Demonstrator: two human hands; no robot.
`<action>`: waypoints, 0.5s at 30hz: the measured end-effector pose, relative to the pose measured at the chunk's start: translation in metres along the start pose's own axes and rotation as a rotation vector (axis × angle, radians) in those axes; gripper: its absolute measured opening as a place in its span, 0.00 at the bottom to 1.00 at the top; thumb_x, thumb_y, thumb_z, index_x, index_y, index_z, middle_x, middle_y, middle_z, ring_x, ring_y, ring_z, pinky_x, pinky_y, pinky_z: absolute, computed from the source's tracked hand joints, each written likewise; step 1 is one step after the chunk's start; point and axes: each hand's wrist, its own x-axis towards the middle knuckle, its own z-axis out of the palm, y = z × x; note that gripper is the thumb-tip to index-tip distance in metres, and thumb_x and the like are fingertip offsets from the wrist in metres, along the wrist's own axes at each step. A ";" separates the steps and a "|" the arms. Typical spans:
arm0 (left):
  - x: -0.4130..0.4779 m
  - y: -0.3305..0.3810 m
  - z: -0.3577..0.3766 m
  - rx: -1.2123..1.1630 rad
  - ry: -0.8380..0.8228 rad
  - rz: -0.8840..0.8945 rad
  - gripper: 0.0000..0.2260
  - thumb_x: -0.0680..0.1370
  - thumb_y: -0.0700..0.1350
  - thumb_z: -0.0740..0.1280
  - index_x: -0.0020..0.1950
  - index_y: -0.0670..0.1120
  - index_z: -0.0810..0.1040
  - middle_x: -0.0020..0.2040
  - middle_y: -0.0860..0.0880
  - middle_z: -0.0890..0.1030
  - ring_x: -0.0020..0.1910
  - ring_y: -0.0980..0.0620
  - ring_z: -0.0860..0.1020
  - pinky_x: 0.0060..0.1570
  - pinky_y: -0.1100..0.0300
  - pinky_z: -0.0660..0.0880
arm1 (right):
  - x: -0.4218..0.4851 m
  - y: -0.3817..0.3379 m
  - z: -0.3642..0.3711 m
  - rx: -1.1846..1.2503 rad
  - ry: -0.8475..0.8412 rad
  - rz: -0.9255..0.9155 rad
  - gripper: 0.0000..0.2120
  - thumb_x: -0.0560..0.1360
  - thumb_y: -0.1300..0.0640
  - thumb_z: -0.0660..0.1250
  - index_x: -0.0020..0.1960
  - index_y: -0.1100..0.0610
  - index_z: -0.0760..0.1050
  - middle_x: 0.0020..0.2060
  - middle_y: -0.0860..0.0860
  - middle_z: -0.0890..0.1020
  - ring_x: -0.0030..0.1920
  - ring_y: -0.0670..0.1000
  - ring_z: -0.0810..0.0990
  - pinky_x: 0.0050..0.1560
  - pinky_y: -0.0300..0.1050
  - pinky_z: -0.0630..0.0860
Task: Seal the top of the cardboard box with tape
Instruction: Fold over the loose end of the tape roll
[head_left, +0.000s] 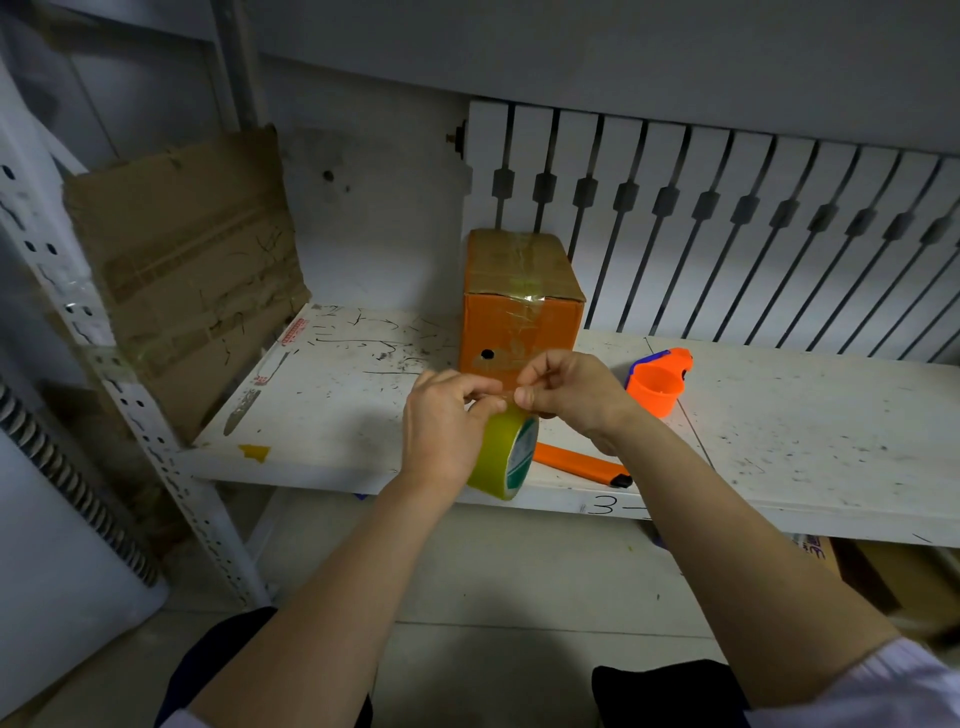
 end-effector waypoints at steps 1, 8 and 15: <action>0.000 0.001 0.000 -0.001 -0.009 0.005 0.07 0.70 0.42 0.72 0.48 0.45 0.85 0.41 0.53 0.76 0.52 0.48 0.75 0.51 0.56 0.72 | 0.000 0.000 -0.001 -0.001 -0.003 -0.011 0.10 0.71 0.68 0.69 0.36 0.55 0.74 0.33 0.50 0.78 0.35 0.45 0.76 0.34 0.34 0.72; 0.003 0.001 0.003 0.013 -0.041 0.036 0.03 0.71 0.44 0.71 0.43 0.46 0.83 0.41 0.52 0.77 0.51 0.48 0.73 0.47 0.55 0.73 | 0.001 0.003 -0.004 -0.101 -0.010 -0.077 0.06 0.70 0.67 0.70 0.47 0.65 0.80 0.35 0.48 0.80 0.39 0.44 0.78 0.43 0.36 0.77; 0.001 0.000 0.010 0.125 -0.043 0.087 0.02 0.74 0.45 0.68 0.42 0.47 0.78 0.44 0.53 0.71 0.50 0.51 0.73 0.44 0.57 0.72 | 0.000 0.000 -0.003 -0.175 -0.074 -0.080 0.10 0.69 0.69 0.71 0.36 0.55 0.78 0.35 0.47 0.80 0.37 0.44 0.79 0.41 0.35 0.79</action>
